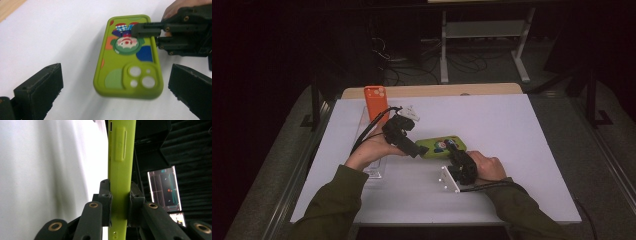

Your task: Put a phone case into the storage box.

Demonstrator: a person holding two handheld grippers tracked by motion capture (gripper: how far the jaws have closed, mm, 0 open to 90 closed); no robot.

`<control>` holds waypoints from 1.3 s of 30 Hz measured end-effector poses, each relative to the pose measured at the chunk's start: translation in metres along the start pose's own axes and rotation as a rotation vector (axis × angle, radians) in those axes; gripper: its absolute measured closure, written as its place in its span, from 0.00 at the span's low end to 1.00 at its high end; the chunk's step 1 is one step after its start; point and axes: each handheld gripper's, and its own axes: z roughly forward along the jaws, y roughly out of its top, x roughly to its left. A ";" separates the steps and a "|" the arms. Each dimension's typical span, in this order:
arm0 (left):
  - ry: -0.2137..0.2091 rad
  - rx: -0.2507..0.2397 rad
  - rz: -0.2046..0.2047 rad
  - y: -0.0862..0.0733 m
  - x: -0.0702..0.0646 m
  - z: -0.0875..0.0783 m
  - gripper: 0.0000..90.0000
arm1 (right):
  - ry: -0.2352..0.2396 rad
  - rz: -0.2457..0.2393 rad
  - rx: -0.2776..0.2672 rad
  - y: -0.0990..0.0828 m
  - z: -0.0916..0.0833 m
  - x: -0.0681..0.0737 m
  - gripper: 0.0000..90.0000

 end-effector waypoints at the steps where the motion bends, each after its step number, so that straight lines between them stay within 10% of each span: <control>1: 0.005 -0.007 -0.001 -0.001 0.000 -0.001 0.00 | 0.016 0.029 0.009 -0.001 0.000 0.000 0.84; 12: 0.047 -0.066 -0.023 -0.012 0.002 -0.004 0.00 | 0.071 0.204 0.019 -0.010 -0.001 -0.018 0.84; 23: 0.063 -0.112 -0.048 -0.020 0.006 -0.006 0.00 | 0.159 0.487 0.038 -0.015 -0.002 -0.031 0.84; 39: 0.096 -0.217 -0.088 -0.021 0.005 -0.002 0.00 | 0.307 1.012 0.023 -0.027 0.005 -0.050 0.84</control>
